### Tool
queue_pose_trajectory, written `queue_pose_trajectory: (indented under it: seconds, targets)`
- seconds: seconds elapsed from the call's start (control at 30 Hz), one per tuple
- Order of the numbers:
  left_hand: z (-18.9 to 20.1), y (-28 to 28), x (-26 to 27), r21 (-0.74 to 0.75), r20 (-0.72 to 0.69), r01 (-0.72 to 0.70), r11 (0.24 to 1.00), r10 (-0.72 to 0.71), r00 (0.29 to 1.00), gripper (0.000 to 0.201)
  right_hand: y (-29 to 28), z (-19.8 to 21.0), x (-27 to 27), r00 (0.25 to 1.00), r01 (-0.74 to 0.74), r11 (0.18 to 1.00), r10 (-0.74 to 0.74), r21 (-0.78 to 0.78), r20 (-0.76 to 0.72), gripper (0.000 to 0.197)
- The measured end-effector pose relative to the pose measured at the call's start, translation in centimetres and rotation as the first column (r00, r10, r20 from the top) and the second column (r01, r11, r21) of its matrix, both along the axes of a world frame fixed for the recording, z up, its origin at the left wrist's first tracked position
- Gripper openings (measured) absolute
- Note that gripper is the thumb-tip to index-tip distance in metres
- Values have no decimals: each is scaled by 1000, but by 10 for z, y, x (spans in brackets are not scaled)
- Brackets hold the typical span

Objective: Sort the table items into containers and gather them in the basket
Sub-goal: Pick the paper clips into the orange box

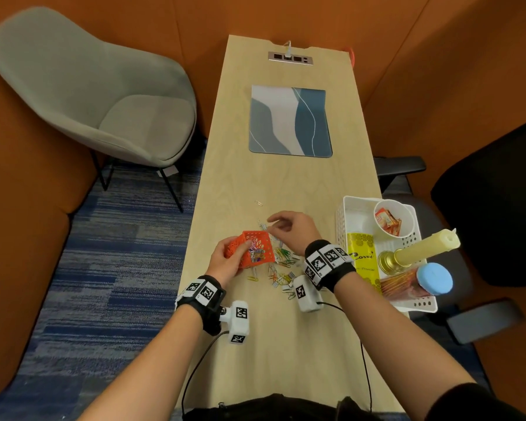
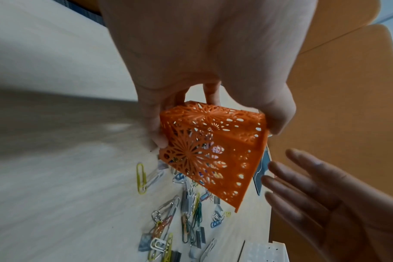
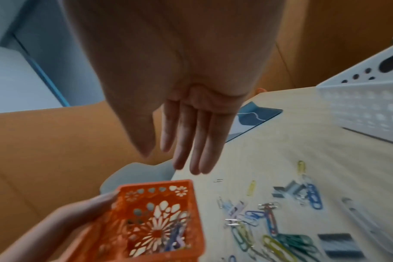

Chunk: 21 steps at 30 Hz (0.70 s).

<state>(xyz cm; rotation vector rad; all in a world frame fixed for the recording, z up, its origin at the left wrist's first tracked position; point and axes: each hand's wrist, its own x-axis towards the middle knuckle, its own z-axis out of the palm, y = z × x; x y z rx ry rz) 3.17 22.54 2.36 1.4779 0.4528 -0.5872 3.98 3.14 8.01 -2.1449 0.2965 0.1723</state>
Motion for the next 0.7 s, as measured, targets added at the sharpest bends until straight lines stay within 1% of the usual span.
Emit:
queue_pose_trajectory:
  seconds: [0.07, 0.1, 0.13, 0.2, 0.27, 0.3, 0.33, 0.4, 0.47, 0.53, 0.57, 0.6, 0.63, 0.67, 0.7]
  targets:
    - [-1, 5, -1, 6, 15, -24, 1000, 24, 1000, 46, -12, -14, -2, 993, 118, 989, -120, -86, -8, 13]
    - [-2, 9, -1, 3, 17, -45, 999, 45, 999, 46, -17, -22, -4, 990, 118, 982, -128, -148, -59, 15]
    - [-3, 15, -1, -6, 2, -74, 997, 74, 997, 47, -19, -31, -8, 985, 70, 975, -101, -212, -138, 22]
    - [-4, 27, 0, -33, -36, -146, 989, 145, 989, 50, -15, -49, -19, 955, -112, 940, 12, -323, -297, 45]
    - [-6, 39, 1, -28, -46, -202, 979, 201, 979, 51, -5, -66, -29, 921, -276, 874, 121, -400, -371, 66]
    - [-8, 45, 1, -21, -47, -224, 974, 223, 974, 51, 1, -75, -31, 912, -327, 836, 157, -441, -378, 70]
    - [-9, 50, 0, -13, -50, -237, 971, 236, 971, 51, 7, -83, -33, 910, -358, 795, 181, -489, -373, 68]
    - [-12, 59, -1, -5, -60, -257, 966, 256, 965, 51, 16, -92, -34, 920, -371, 726, 203, -578, -335, 51]
    - [-13, 63, -2, -8, -67, -262, 965, 261, 963, 51, 22, -96, -35, 930, -365, 684, 240, -632, -277, 35]
    - [-13, 64, -3, -18, -74, -265, 964, 263, 962, 51, 23, -96, -31, 923, -385, 654, 276, -650, -269, 21]
    - [-14, 62, -3, -23, -77, -264, 964, 262, 962, 51, 21, -95, -28, 923, -384, 665, 262, -641, -281, 17]
    - [-12, 61, -3, -24, -78, -259, 966, 256, 963, 50, 18, -94, -25, 928, -364, 696, 219, -619, -300, 16]
    - [-12, 59, -3, -28, -74, -252, 967, 249, 966, 50, 14, -91, -23, 934, -323, 749, 156, -579, -320, 16]
    - [-12, 57, -4, -24, -67, -238, 971, 236, 969, 51, 9, -89, -21, 940, -252, 817, 79, -518, -333, 13]
    - [-13, 54, -4, -19, -56, -227, 974, 226, 972, 52, 3, -86, -21, 938, -142, 895, -15, -423, -346, 10]
